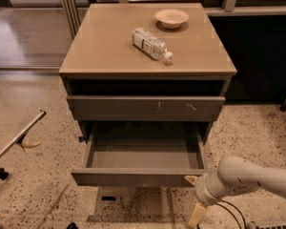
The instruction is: Close middle drawer
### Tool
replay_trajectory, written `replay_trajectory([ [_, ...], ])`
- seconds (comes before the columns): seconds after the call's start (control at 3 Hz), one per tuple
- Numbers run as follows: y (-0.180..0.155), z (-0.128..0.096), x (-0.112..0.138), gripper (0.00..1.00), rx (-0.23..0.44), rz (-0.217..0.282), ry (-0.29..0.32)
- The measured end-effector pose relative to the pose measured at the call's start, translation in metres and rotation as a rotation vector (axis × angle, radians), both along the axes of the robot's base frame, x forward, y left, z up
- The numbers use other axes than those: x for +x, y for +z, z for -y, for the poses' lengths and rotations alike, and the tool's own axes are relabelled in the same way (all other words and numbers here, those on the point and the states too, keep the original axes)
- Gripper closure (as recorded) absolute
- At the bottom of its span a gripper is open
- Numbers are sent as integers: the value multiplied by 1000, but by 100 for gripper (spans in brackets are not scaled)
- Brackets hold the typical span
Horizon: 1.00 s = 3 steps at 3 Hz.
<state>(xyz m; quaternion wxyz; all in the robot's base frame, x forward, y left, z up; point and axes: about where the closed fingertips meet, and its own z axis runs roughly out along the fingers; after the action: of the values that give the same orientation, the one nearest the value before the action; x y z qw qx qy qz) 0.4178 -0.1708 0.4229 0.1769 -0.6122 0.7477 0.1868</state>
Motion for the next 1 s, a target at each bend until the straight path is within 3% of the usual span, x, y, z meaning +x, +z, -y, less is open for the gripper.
replay_trajectory([
  [0.33, 4, -17, 47, 0, 3, 37, -4],
  [0.67, 5, -24, 66, 0, 5, 47, -11],
  [1.0, 3, -33, 106, 19, 0, 61, -40],
])
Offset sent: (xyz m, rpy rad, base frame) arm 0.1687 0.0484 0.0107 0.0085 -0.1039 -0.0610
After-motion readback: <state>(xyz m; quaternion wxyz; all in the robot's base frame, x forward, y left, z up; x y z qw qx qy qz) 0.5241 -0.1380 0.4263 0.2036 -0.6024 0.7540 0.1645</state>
